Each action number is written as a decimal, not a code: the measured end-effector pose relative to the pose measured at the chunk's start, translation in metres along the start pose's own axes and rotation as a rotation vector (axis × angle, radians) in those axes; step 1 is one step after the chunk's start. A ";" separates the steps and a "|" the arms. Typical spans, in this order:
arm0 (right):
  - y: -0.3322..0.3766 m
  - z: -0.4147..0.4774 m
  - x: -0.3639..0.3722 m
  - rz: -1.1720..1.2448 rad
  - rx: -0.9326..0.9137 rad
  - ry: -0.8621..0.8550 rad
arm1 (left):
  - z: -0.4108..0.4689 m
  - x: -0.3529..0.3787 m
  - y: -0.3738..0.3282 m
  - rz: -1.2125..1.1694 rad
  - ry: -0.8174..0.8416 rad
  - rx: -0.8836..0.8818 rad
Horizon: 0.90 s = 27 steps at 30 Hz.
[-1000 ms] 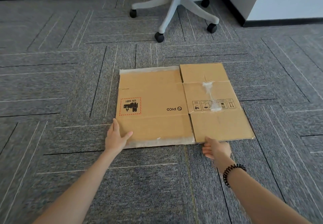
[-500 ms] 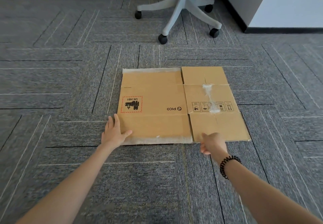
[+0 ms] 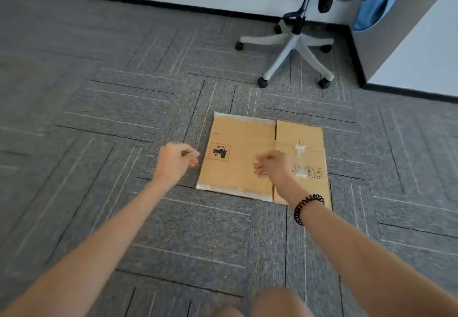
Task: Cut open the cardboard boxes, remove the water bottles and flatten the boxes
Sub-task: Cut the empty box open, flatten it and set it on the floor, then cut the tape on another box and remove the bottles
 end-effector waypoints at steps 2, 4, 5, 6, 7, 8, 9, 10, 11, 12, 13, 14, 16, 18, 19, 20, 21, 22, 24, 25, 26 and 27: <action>0.045 -0.035 0.011 -0.031 -0.010 0.056 | -0.031 -0.049 -0.026 -0.075 -0.010 -0.051; 0.098 -0.078 0.022 -0.080 -0.042 0.139 | -0.065 -0.106 -0.054 -0.131 -0.028 -0.096; 0.128 -0.104 0.030 -0.105 -0.056 0.185 | -0.083 -0.136 -0.067 -0.142 -0.034 -0.132; 0.155 -0.128 0.037 -0.122 -0.076 0.231 | -0.101 -0.165 -0.080 -0.154 -0.046 -0.159; 0.184 -0.153 0.046 -0.146 -0.096 0.287 | -0.119 -0.196 -0.097 -0.157 -0.057 -0.186; 0.214 -0.177 0.055 -0.159 -0.125 0.327 | -0.135 -0.227 -0.111 -0.173 -0.078 -0.208; 0.242 -0.203 0.063 -0.186 -0.149 0.374 | -0.153 -0.257 -0.128 -0.185 -0.094 -0.231; 0.270 -0.228 0.072 -0.210 -0.177 0.419 | -0.170 -0.287 -0.144 -0.191 -0.119 -0.251; 0.298 -0.254 0.082 -0.242 -0.211 0.465 | -0.187 -0.319 -0.162 -0.180 -0.141 -0.262; 0.324 -0.281 0.091 -0.268 -0.248 0.510 | -0.205 -0.348 -0.178 -0.169 -0.167 -0.275; 0.350 -0.310 0.101 -0.289 -0.298 0.559 | -0.223 -0.378 -0.192 -0.154 -0.199 -0.288; 0.375 -0.340 0.111 -0.309 -0.346 0.604 | -0.243 -0.407 -0.205 -0.142 -0.231 -0.308; 0.416 -0.398 0.129 -0.342 -0.434 0.705 | -0.281 -0.461 -0.224 -0.094 -0.291 -0.339; 0.449 -0.454 0.149 -0.369 -0.491 0.796 | -0.322 -0.512 -0.236 -0.042 -0.341 -0.361; 0.462 -0.476 0.158 -0.380 -0.525 0.829 | -0.340 -0.533 -0.240 -0.027 -0.362 -0.363; 0.476 -0.508 0.171 -0.390 -0.564 0.870 | -0.368 -0.559 -0.245 -0.017 -0.396 -0.375; 0.487 -0.533 0.183 -0.398 -0.595 0.900 | -0.391 -0.582 -0.248 -0.004 -0.427 -0.380; 0.496 -0.563 0.199 -0.396 -0.617 0.934 | -0.418 -0.608 -0.250 0.011 -0.469 -0.386; 0.512 -0.619 0.230 -0.398 -0.652 1.016 | -0.468 -0.652 -0.251 0.027 -0.560 -0.392; 0.516 -0.648 0.242 -0.407 -0.683 1.048 | -0.493 -0.670 -0.249 0.021 -0.610 -0.403; 0.514 -0.703 0.267 -0.421 -0.721 1.111 | -0.545 -0.700 -0.244 0.029 -0.673 -0.443; 0.516 -0.722 0.278 -0.419 -0.749 1.127 | -0.562 -0.712 -0.244 0.047 -0.685 -0.437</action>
Point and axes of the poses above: each hand's wrist, its own z-axis towards the middle knuckle, its own x-axis out of the palm, y = z × x, the point moved 3 cm from there along z, towards the middle knuckle
